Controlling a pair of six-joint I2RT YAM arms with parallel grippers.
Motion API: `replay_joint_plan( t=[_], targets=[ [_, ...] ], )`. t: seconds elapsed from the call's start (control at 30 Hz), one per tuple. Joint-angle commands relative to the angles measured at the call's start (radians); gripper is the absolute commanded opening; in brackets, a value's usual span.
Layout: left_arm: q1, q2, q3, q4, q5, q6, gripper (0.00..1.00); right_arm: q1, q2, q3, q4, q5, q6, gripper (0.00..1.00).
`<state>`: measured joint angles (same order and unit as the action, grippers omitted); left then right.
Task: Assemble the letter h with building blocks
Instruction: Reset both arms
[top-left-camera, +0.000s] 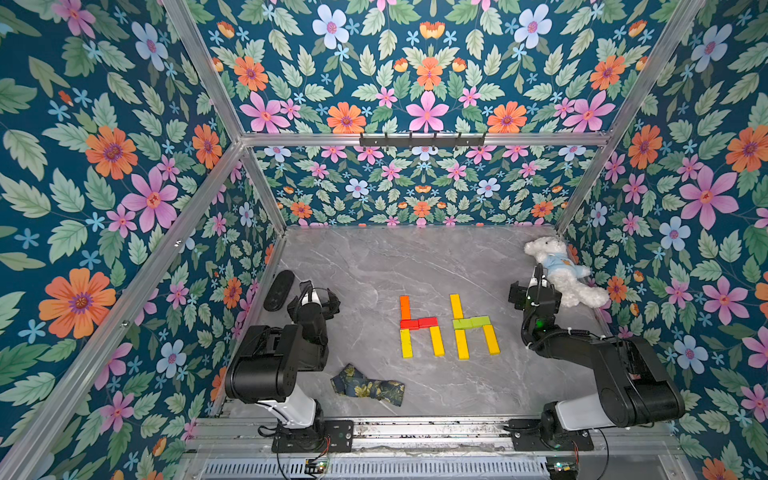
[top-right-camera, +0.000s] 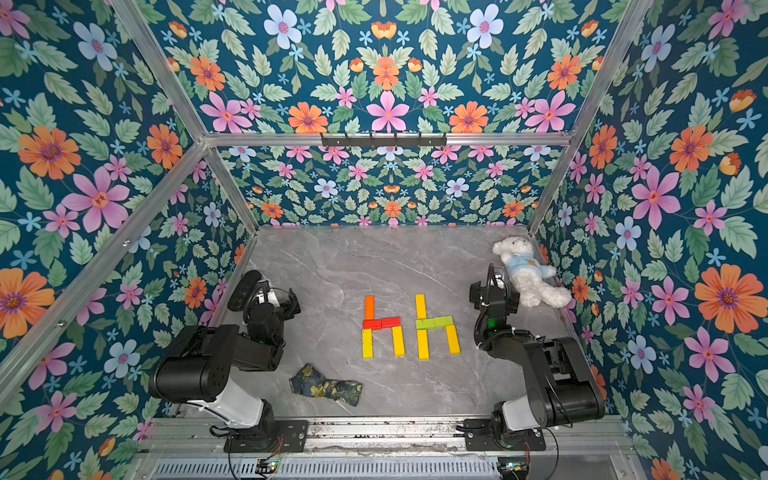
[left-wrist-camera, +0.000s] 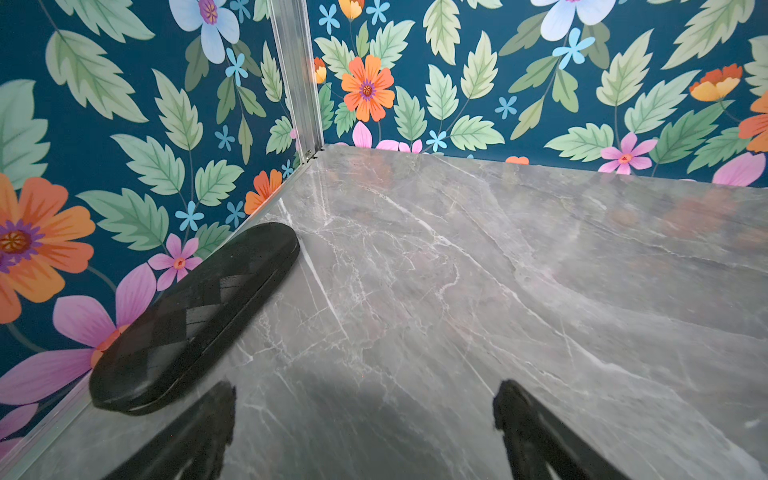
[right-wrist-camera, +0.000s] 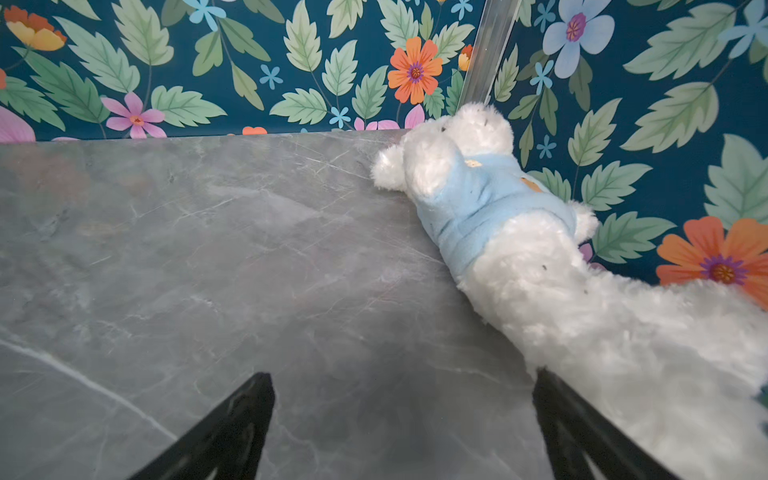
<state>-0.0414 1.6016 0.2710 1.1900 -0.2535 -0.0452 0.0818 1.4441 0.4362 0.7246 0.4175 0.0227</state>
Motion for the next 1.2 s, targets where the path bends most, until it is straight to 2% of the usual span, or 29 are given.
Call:
replay_joint_plan(
  t=[0.0, 0.17, 0.2, 0.23, 0.27, 0.3, 0.37, 0.4, 0.43, 0.47, 0.5, 0.53, 0.6, 0.7, 0.77, 1.17],
  targets=[
    [0.000, -0.002, 0.002, 0.054, 0.001, 0.005, 1.00, -0.033, -0.013, -0.001, -0.048, -0.151, 0.040, 0.99],
    [-0.001, -0.002, 0.002, 0.056, 0.002, 0.005, 1.00, -0.070, -0.041, -0.075, 0.058, -0.218, 0.066, 0.99],
    [0.000, -0.002, 0.002, 0.055, 0.002, 0.005, 1.00, -0.084, -0.028, -0.122, 0.135, -0.248, 0.076, 0.99],
    [0.000, -0.002, 0.002, 0.056, 0.002, 0.005, 1.00, -0.092, 0.037, -0.167, 0.340, -0.218, 0.064, 0.99],
    [0.000, -0.001, 0.002, 0.055, 0.001, 0.005, 1.00, -0.091, 0.023, -0.172, 0.314, -0.209, 0.069, 0.99],
    [-0.001, -0.002, 0.002, 0.054, 0.003, 0.005, 1.00, -0.091, -0.027, -0.136, 0.136, -0.216, 0.100, 0.99],
    [0.000, 0.000, 0.002, 0.055, 0.002, 0.005, 1.00, -0.090, 0.032, -0.165, 0.326, -0.209, 0.064, 0.99],
    [-0.001, -0.002, 0.002, 0.055, 0.002, 0.005, 1.00, -0.088, -0.005, -0.149, 0.202, -0.203, 0.082, 0.99],
    [0.000, -0.002, 0.002, 0.052, 0.003, 0.004, 1.00, -0.088, -0.013, -0.143, 0.186, -0.205, 0.092, 0.99],
    [-0.001, 0.000, 0.002, 0.055, 0.002, 0.005, 1.00, -0.088, 0.016, -0.156, 0.273, -0.199, 0.074, 0.99],
    [-0.001, 0.000, 0.002, 0.056, 0.003, 0.005, 1.00, -0.088, 0.017, -0.159, 0.269, -0.200, 0.070, 0.99],
    [0.000, -0.002, 0.002, 0.052, 0.003, 0.005, 0.99, -0.088, -0.011, -0.145, 0.186, -0.202, 0.089, 0.99],
    [0.000, -0.001, 0.002, 0.055, 0.002, 0.005, 1.00, -0.088, 0.016, -0.159, 0.272, -0.200, 0.074, 0.99],
    [0.000, -0.002, 0.002, 0.054, 0.002, 0.005, 1.00, -0.079, -0.003, -0.144, 0.207, -0.202, 0.069, 0.99],
    [0.000, -0.002, 0.002, 0.054, 0.002, 0.005, 1.00, -0.079, 0.015, -0.153, 0.256, -0.201, 0.061, 0.99],
    [-0.002, 0.003, 0.008, 0.046, 0.000, 0.011, 1.00, -0.079, 0.012, -0.149, 0.243, -0.202, 0.065, 0.99]
  ],
)
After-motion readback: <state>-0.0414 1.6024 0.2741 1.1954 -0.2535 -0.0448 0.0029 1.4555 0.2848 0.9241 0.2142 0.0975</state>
